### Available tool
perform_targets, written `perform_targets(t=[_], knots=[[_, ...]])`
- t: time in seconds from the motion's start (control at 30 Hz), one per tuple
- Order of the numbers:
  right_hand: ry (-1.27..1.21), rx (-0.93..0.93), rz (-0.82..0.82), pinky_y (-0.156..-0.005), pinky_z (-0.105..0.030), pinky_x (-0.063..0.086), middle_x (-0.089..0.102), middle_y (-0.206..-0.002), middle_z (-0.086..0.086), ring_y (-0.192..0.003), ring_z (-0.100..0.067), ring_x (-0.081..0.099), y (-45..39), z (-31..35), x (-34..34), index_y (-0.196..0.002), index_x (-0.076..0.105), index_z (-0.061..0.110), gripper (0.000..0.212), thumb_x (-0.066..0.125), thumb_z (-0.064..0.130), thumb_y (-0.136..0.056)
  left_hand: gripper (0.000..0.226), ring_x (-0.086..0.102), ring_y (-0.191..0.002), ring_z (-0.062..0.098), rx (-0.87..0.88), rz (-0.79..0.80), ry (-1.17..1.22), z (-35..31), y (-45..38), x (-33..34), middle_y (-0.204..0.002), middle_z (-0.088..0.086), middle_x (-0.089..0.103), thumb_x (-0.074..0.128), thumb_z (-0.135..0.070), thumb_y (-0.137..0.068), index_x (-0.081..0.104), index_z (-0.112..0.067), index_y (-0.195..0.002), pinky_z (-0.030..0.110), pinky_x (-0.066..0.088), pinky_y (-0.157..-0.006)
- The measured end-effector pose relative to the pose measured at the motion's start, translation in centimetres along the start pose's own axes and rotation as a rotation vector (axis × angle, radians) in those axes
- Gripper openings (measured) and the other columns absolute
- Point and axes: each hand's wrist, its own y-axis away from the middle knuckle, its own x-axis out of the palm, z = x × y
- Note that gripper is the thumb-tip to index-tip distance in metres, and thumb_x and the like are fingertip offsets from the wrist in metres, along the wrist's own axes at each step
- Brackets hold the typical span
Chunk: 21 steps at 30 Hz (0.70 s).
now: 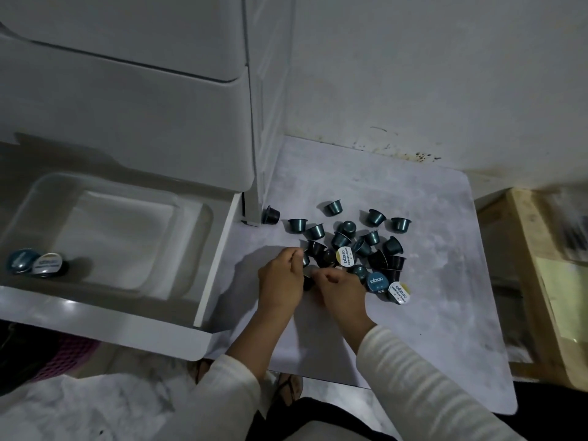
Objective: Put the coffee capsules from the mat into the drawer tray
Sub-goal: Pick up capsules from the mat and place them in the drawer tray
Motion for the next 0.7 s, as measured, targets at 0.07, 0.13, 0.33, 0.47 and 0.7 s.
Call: perform_targets(t=[0.07, 0.13, 0.33, 0.47, 0.7], knots=[[-0.058, 0.023, 0.012, -0.068, -0.013, 0.044, 0.068, -0.074, 0.005, -0.070, -0.005, 0.059, 0.0, -0.2, 0.1, -0.080, 0.075, 0.018, 0.011, 0.065, 0.018, -0.083, 0.029, 0.062, -0.099, 0.021, -0.018, -0.034, 0.029, 0.2, 0.0, -0.1, -0.106, 0.007, 0.070, 0.040, -0.026, -0.097, 0.065, -0.016, -0.109, 0.015, 0.033, -0.074], [-0.125, 0.057, 0.021, -0.078, -0.021, 0.049, 0.071, -0.079, 0.002, -0.076, -0.008, 0.062, 0.0, -0.2, 0.1, -0.081, 0.075, 0.018, 0.008, 0.068, 0.015, -0.081, 0.028, 0.062, -0.097, 0.018, -0.036, -0.057, 0.046, 0.4, 0.0, -0.1, -0.105, 0.005, 0.071, 0.044, -0.028, -0.096, 0.067, -0.018, -0.108, 0.014, 0.033, -0.075], [-0.336, 0.113, 0.049, -0.080, -0.023, 0.053, 0.071, -0.080, 0.000, -0.078, -0.012, 0.066, 0.5, 0.2, -0.2, -0.080, 0.073, 0.014, 0.015, 0.068, -0.001, -0.077, 0.024, 0.054, -0.077, 0.008, -0.089, -0.064, 0.062, 0.8, 0.0, -0.1, -0.098, 0.005, 0.072, 0.057, -0.030, -0.090, 0.071, -0.012, -0.096, 0.016, 0.036, -0.066], [-0.337, 0.114, 0.029, -0.086, -0.029, 0.053, 0.073, -0.084, -0.001, -0.085, -0.016, 0.067, 0.8, -0.3, -0.4, -0.074, 0.072, 0.021, 0.022, 0.067, 0.000, -0.079, 0.016, 0.058, -0.079, 0.008, -0.088, -0.046, 0.145, 1.0, 0.0, 0.2, -0.097, 0.003, 0.073, 0.063, -0.024, -0.085, 0.072, -0.014, -0.094, 0.015, 0.041, -0.071], [-0.383, 0.168, -0.020, -0.089, -0.031, 0.051, 0.072, -0.088, -0.003, -0.092, -0.020, 0.066, 1.0, -1.4, -1.4, -0.073, 0.072, 0.022, 0.025, 0.063, 0.000, -0.083, 0.010, 0.063, -0.081, 0.009, -0.066, -0.050, 0.205, 1.2, -0.6, 0.7, -0.094, 0.005, 0.074, 0.068, -0.012, -0.081, 0.073, -0.013, -0.089, 0.018, 0.045, -0.077]])
